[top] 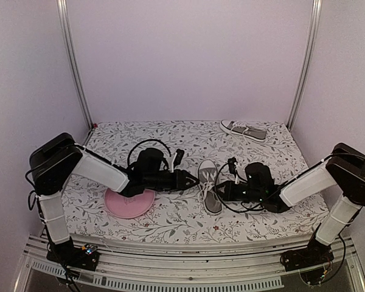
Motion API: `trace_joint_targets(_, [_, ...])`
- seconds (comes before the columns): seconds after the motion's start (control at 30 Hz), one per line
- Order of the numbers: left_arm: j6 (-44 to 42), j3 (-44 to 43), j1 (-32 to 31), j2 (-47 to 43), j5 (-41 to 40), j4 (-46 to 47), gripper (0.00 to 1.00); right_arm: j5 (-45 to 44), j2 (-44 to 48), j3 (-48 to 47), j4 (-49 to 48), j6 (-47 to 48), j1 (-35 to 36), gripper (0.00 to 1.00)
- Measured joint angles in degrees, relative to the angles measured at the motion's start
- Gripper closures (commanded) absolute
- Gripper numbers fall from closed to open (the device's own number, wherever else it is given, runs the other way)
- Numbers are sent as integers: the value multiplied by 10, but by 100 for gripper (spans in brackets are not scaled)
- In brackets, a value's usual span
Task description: Tie the shoes
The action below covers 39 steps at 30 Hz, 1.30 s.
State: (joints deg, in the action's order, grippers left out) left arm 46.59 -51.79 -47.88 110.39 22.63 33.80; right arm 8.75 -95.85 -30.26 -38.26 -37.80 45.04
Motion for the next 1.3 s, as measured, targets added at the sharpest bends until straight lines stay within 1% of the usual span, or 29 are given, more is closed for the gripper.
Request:
trace_joint_targets(0.1, [-22, -18, 0, -5, -5, -26, 62, 0, 15, 3, 16, 3, -1, 98])
trace_joint_targets(0.33, [-73, -60, -4, -3, -3, -88, 58, 0, 32, 7, 41, 4, -6, 98])
trace_joint_targets(0.5, [-110, -122, -18, 15, -14, -147, 61, 0, 47, 11, 46, 3, -7, 98])
trace_joint_targets(0.67, [-102, -124, -18, 47, -15, -155, 73, 3, 52, 19, 51, 4, -9, 98])
trace_joint_targets(0.7, [-97, -124, -17, 54, -13, -156, 74, 4, 52, 19, 53, 4, -9, 98])
trace_joint_targets(0.97, [-63, -123, -17, 85, -5, -148, 75, 13, 51, 18, 55, 10, -9, 98])
trace_joint_targets(1.1, [-45, -113, -15, 85, 4, -120, 73, 23, 44, 14, 58, 15, -9, 98])
trace_joint_targets(1.13, [-39, -106, -15, 85, 9, -111, 70, 24, 42, 12, 58, 16, -9, 98])
trace_joint_targets(1.23, [-19, -70, -14, 83, 18, -72, 55, 27, 41, 4, 61, 18, -9, 98])
trace_joint_targets(1.3, [-5, -35, -13, 75, 20, -56, 51, 30, 41, -1, 66, 21, -9, 98])
